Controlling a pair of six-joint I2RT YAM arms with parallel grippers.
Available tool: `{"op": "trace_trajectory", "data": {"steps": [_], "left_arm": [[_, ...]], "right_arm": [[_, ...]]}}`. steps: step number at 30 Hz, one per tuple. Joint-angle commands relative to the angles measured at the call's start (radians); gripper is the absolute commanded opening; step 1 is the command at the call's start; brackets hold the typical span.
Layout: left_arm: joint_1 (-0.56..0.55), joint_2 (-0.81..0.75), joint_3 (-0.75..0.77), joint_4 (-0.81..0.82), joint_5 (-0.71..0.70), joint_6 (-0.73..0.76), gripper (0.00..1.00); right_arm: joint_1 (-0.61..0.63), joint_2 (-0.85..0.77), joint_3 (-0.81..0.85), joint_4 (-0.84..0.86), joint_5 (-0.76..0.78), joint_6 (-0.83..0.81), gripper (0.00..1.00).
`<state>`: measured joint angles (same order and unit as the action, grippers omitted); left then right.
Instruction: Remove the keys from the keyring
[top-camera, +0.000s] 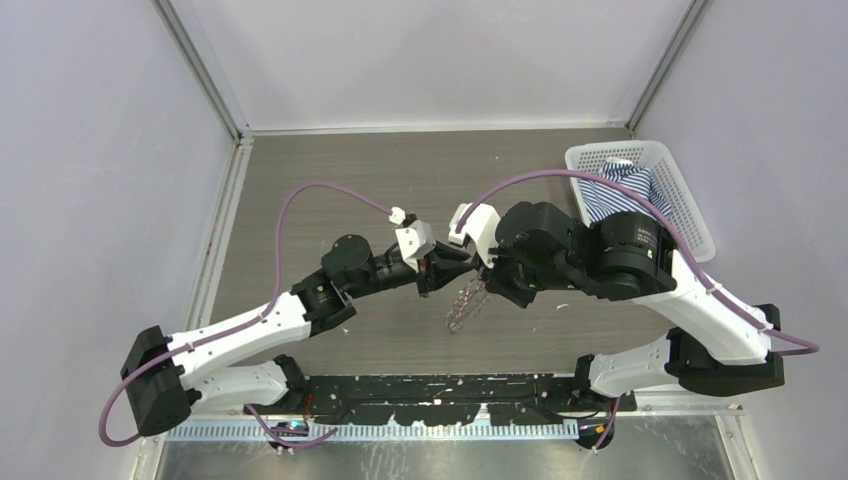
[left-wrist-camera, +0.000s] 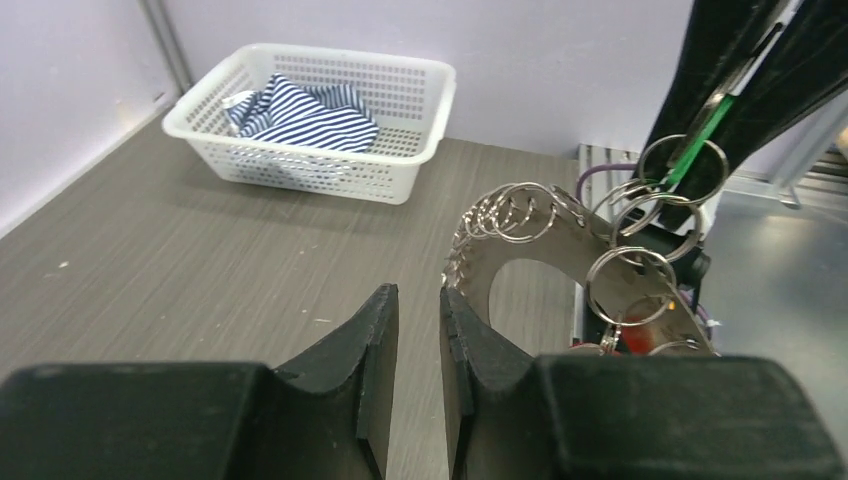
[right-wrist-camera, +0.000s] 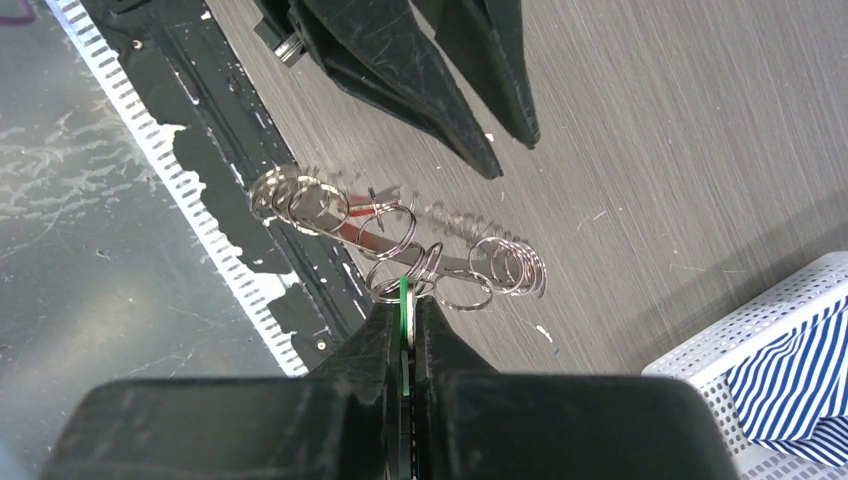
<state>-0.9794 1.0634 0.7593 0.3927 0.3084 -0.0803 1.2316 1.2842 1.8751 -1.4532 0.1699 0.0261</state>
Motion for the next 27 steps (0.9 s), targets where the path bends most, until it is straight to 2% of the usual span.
{"op": "trace_trajectory", "data": {"steps": [1,18,27], "left_arm": [[0.002,0.022,0.036,0.094,0.099,-0.042,0.23],[0.003,0.028,-0.001,0.226,0.207,-0.060,0.22],[0.003,0.023,0.013,0.205,0.306,-0.079,0.21]], "right_arm": [[0.007,-0.015,0.019,0.016,0.039,-0.020,0.01],[0.009,0.001,0.046,0.002,0.089,-0.022,0.01],[0.009,0.012,0.059,0.006,0.171,-0.021,0.01]]}}
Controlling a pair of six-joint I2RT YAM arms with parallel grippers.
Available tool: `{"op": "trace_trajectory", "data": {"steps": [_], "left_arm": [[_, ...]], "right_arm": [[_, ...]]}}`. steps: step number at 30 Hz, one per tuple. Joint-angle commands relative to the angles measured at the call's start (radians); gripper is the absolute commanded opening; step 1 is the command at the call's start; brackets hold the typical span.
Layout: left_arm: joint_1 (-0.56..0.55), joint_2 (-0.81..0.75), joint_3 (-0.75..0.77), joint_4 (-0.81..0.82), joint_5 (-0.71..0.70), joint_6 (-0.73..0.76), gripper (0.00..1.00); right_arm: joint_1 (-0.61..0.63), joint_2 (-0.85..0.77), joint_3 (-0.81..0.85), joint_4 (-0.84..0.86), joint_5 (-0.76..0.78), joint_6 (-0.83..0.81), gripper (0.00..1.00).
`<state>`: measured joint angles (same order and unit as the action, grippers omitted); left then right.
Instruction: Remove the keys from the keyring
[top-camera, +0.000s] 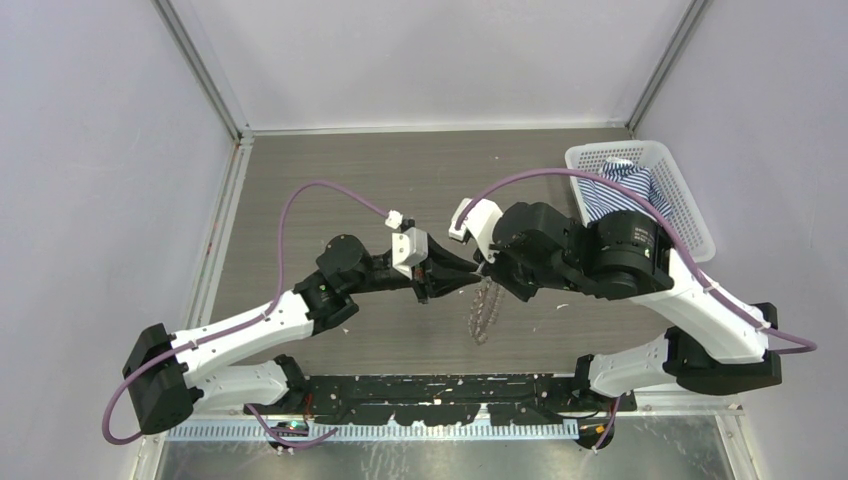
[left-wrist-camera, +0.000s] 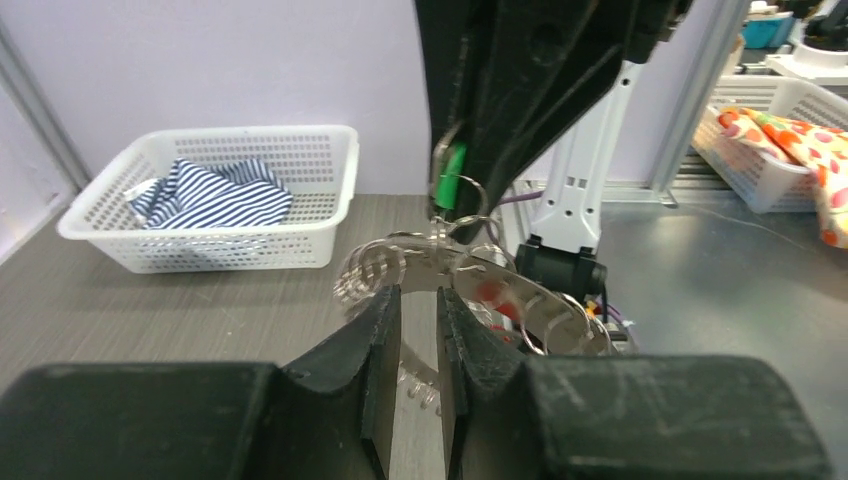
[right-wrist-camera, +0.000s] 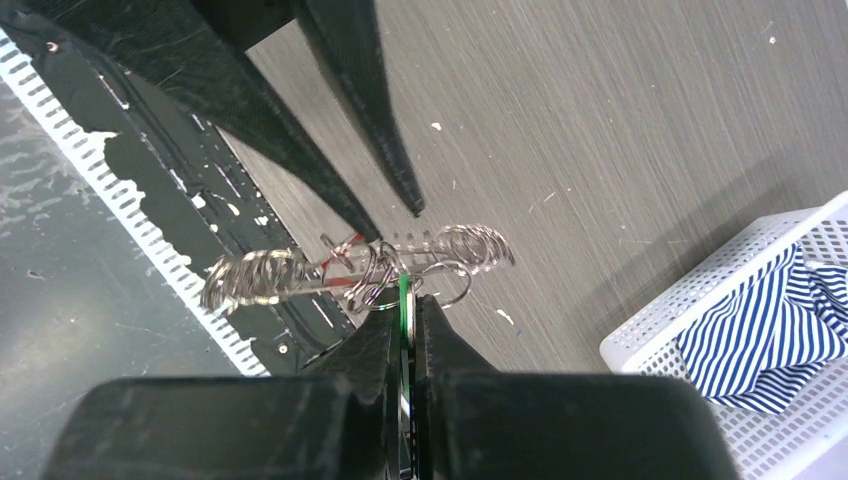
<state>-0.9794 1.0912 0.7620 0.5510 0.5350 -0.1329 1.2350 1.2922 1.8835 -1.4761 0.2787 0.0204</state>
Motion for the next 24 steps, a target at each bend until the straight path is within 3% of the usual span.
{"op": "trace_trajectory", "data": {"steps": [1,21,24], "left_arm": [[0.003,-0.002,0.013,0.046,0.098,-0.034,0.21],[-0.019,0.013,0.013,0.174,0.252,-0.175,0.19],[-0.022,0.011,0.006,0.153,0.174,-0.142,0.19]], "right_arm": [[0.005,0.007,0.055,0.029,0.068,-0.015,0.01],[0.005,0.048,0.073,0.035,0.223,-0.015,0.01],[0.005,0.047,0.081,0.039,0.238,-0.015,0.01]]}}
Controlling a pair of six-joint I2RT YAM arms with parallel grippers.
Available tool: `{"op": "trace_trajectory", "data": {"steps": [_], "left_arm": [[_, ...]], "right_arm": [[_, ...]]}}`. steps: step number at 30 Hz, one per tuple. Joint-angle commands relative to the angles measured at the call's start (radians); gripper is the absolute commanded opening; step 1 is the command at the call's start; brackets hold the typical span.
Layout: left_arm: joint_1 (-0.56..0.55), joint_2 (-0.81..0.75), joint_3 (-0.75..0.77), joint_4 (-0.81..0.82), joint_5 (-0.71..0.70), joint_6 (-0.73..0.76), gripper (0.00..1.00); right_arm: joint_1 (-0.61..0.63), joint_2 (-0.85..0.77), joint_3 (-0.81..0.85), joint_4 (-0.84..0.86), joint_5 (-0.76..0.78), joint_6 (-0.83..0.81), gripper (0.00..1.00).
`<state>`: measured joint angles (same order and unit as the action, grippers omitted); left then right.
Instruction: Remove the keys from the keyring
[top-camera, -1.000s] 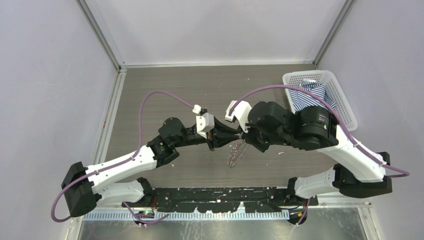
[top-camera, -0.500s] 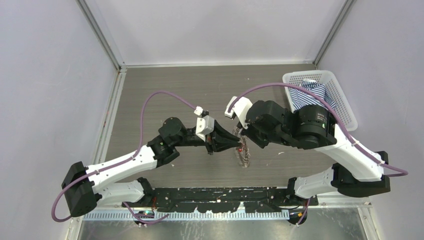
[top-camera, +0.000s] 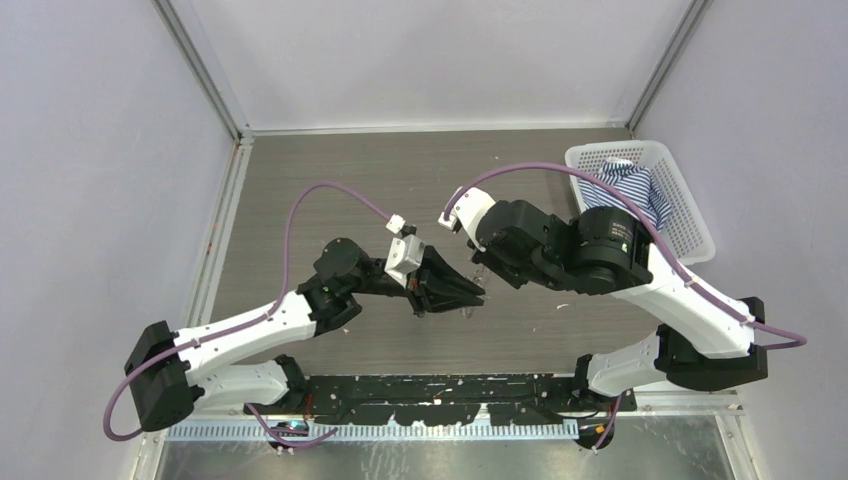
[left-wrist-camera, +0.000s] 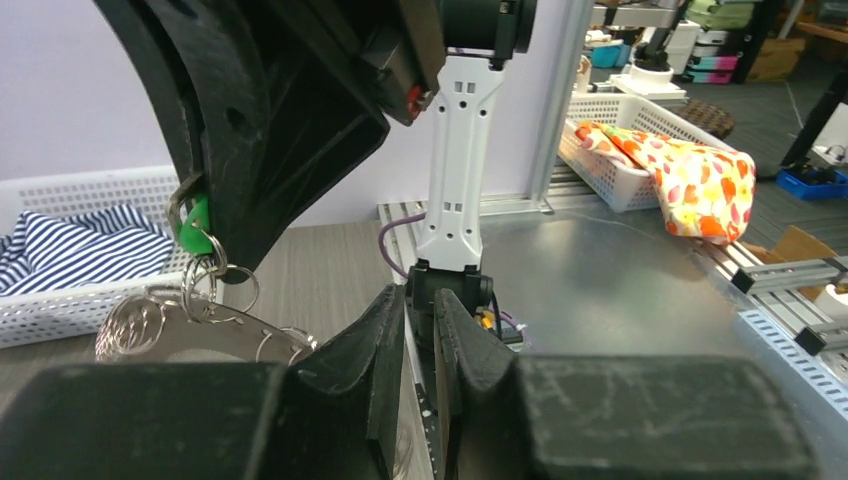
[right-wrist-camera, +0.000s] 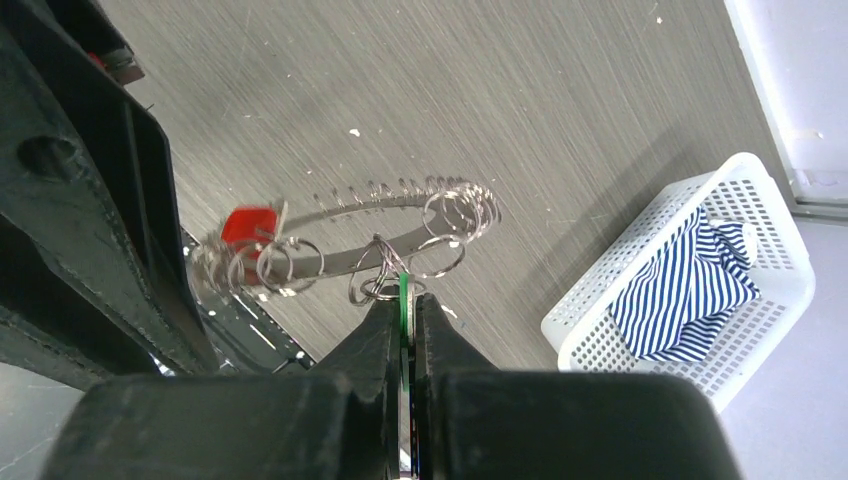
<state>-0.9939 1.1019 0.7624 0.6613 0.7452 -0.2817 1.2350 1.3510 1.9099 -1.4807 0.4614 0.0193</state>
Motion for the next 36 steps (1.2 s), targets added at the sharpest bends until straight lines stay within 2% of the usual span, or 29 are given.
{"op": "trace_trajectory", "data": {"steps": [1,4,5,6,9,17,25,32,36], "left_arm": [[-0.009,-0.016,0.003,0.002,-0.106,0.040,0.19],[-0.012,-0.076,0.001,-0.123,-0.387,0.067,0.29],[-0.014,-0.096,-0.003,-0.140,-0.449,0.068,0.36],[-0.018,-0.115,-0.011,-0.142,-0.493,0.073,0.42],[-0.042,-0.155,-0.031,-0.133,-0.562,0.102,0.48],[-0.088,-0.106,-0.004,-0.137,-0.512,0.202,0.50],[-0.101,-0.096,0.002,-0.101,-0.576,0.404,0.55],[-0.105,-0.092,0.020,-0.147,-0.549,0.355,0.55],[-0.145,-0.073,0.051,-0.174,-0.573,0.339,0.55]], "right_arm": [[0.005,-0.010,0.060,0.043,0.057,-0.014,0.01],[0.006,-0.006,0.063,0.042,0.046,-0.015,0.01],[0.005,-0.005,0.062,0.039,0.045,-0.014,0.01],[0.005,-0.004,0.061,0.038,0.043,-0.014,0.01],[0.006,-0.006,0.058,0.037,0.038,-0.013,0.01],[0.006,-0.012,0.067,0.041,0.004,-0.014,0.01],[0.011,-0.015,0.076,0.024,-0.052,-0.013,0.01],[0.013,-0.008,0.086,0.023,-0.050,-0.011,0.01],[0.013,0.006,0.085,0.020,-0.044,-0.005,0.01]]}}
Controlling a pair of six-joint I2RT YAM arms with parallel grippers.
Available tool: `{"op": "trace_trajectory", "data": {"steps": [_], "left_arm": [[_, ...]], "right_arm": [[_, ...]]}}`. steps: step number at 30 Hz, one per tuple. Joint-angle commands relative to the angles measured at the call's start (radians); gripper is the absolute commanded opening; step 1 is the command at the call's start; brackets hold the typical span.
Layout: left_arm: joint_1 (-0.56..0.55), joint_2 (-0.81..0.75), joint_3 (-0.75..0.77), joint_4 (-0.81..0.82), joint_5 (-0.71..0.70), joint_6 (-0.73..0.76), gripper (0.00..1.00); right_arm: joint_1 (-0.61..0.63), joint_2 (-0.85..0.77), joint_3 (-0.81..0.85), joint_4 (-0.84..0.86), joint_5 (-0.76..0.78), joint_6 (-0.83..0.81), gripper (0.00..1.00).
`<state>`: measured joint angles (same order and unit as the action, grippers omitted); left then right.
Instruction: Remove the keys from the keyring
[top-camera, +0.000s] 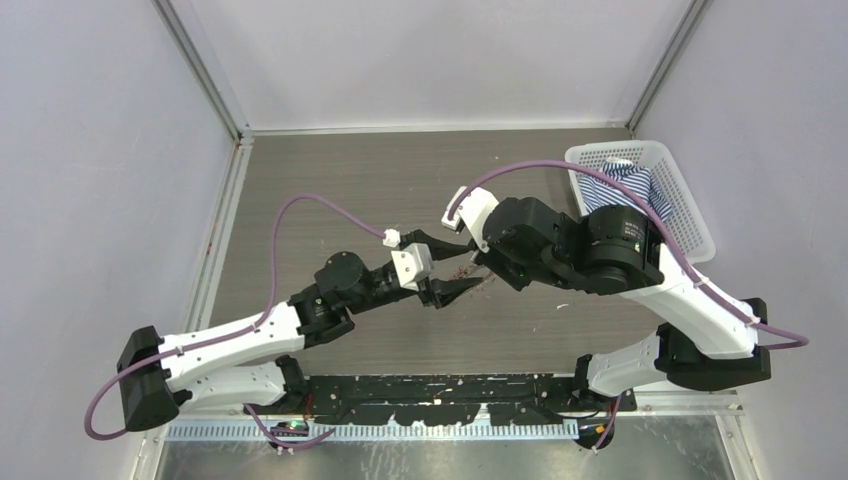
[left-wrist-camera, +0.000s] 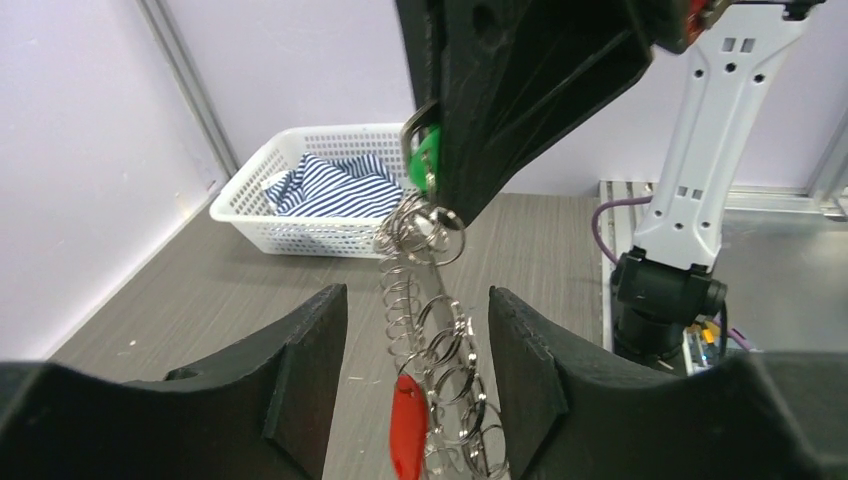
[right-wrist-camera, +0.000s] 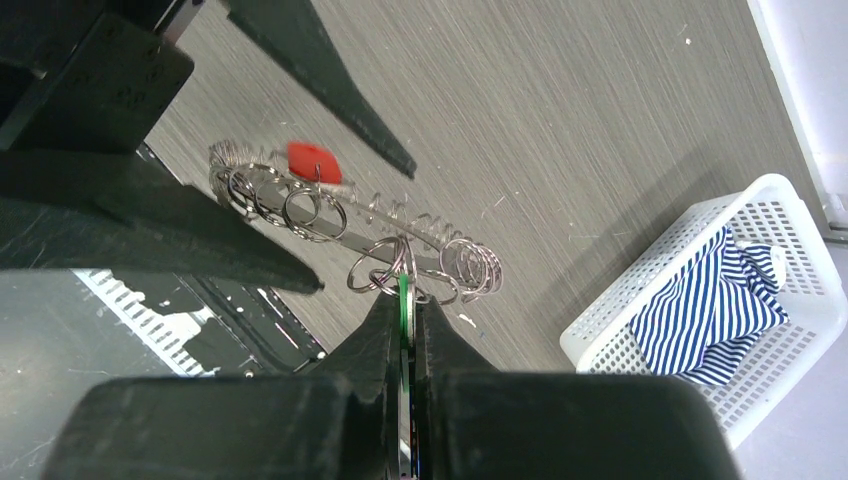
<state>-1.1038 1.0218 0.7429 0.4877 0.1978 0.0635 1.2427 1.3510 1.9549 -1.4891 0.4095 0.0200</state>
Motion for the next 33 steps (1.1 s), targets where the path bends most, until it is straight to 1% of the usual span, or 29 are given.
{"op": "trace_trajectory", "data": {"steps": [1,3,9,15,18,20,22,24,26,29,33], "left_arm": [[-0.045,0.015,0.081,-0.015,-0.039,-0.003,0.56],[-0.061,0.030,0.103,-0.038,-0.050,0.003,0.57],[-0.094,0.077,0.156,-0.100,-0.137,0.012,0.58],[-0.103,0.094,0.125,-0.083,-0.305,0.002,0.55],[-0.104,0.081,0.074,-0.017,-0.343,0.005,0.52],[-0.104,0.078,0.049,0.032,-0.364,0.014,0.49],[-0.104,0.074,0.023,0.093,-0.368,0.026,0.42],[-0.105,0.076,0.003,0.147,-0.365,0.038,0.33],[-0.104,0.080,-0.003,0.167,-0.365,0.051,0.21],[-0.106,0.084,-0.029,0.243,-0.380,0.060,0.08],[-0.116,0.084,-0.070,0.372,-0.443,0.096,0.02]], "right_arm": [[0.006,0.008,0.041,0.030,0.005,-0.002,0.01],[0.006,0.014,0.048,0.027,0.009,0.002,0.01],[0.011,0.025,0.065,0.023,0.012,0.021,0.01],[0.020,0.023,0.083,0.015,0.017,0.031,0.01],[0.022,0.019,0.086,0.011,0.016,0.035,0.01],[0.023,0.015,0.091,0.011,-0.005,0.037,0.01],[0.025,0.008,0.090,0.015,-0.019,0.044,0.01],[0.025,0.000,0.090,0.011,-0.023,0.052,0.01],[0.025,-0.012,0.087,0.011,-0.032,0.064,0.01],[0.026,-0.033,0.072,0.016,-0.056,0.084,0.01],[0.025,-0.053,0.042,-0.002,-0.054,0.122,0.01]]}}
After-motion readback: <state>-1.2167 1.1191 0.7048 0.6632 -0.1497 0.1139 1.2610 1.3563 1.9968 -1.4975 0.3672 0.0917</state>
